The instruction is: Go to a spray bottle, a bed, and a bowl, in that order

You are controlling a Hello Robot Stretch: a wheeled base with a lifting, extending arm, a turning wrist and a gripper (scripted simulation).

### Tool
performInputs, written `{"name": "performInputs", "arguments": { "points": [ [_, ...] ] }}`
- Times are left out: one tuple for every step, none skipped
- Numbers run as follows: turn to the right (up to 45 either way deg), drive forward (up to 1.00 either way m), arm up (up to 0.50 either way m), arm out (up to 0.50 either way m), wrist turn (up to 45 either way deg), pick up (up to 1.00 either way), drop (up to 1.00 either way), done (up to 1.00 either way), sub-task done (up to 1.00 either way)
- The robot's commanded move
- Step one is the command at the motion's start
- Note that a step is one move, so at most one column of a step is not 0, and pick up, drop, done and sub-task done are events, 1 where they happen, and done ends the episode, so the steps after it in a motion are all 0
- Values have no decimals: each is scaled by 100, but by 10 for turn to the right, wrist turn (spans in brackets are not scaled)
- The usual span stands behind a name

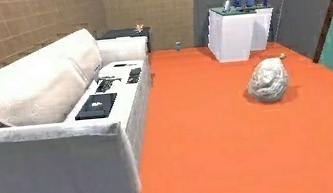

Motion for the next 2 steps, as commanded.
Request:
{"name": "performInputs", "arguments": {
  "points": [
    [150, 0, 0, 0, 0, 0, 0, 0, 0],
    [0, 80, 0, 0, 0, 0, 0, 0, 0]
  ]
}}
